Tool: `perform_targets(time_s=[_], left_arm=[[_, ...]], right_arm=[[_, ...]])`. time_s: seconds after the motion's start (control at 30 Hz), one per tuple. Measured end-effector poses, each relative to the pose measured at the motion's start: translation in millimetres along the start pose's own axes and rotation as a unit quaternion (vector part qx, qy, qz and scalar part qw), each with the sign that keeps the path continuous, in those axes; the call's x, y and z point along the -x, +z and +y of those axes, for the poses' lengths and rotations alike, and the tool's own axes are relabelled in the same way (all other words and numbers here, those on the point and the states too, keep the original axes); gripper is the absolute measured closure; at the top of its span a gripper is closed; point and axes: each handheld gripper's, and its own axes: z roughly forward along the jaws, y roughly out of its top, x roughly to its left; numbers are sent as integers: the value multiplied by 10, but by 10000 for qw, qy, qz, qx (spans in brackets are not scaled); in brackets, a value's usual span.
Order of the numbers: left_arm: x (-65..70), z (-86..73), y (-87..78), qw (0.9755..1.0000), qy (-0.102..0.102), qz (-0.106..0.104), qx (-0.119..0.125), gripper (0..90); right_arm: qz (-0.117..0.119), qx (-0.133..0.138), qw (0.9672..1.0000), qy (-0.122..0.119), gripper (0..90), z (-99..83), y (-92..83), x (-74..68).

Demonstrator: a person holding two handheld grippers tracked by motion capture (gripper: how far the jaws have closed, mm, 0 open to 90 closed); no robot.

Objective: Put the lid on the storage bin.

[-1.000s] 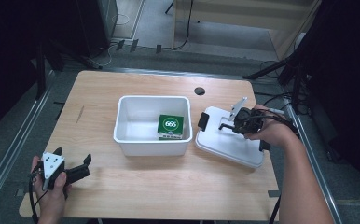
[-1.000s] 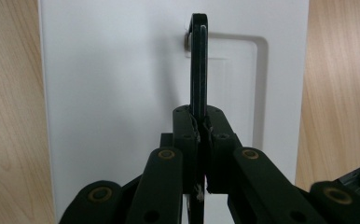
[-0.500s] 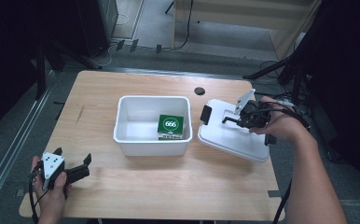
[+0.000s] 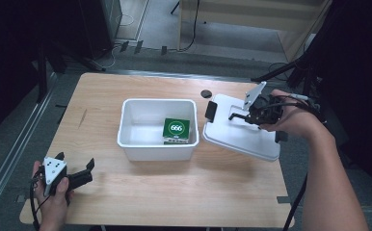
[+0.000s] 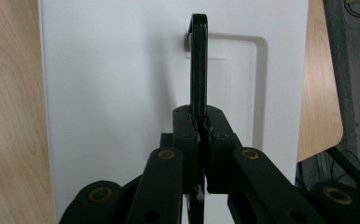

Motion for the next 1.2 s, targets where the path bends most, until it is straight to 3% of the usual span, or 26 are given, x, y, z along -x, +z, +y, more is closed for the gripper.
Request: perform_targets(time_s=[0.2,0.53,1.2], left_arm=[[0,0,2,10000,-13,1,5,0],[-4,1,3,10000,-14,-17,4,0],[-6,2,1,10000,-14,-26,-4,0]], right_arm=[[-133,17,9998,-171,857,161,-91,-19],[-97,59,9995,-303,857,361,-157,-37],[-38,171,9982,-578,858,731,-90,-100]])
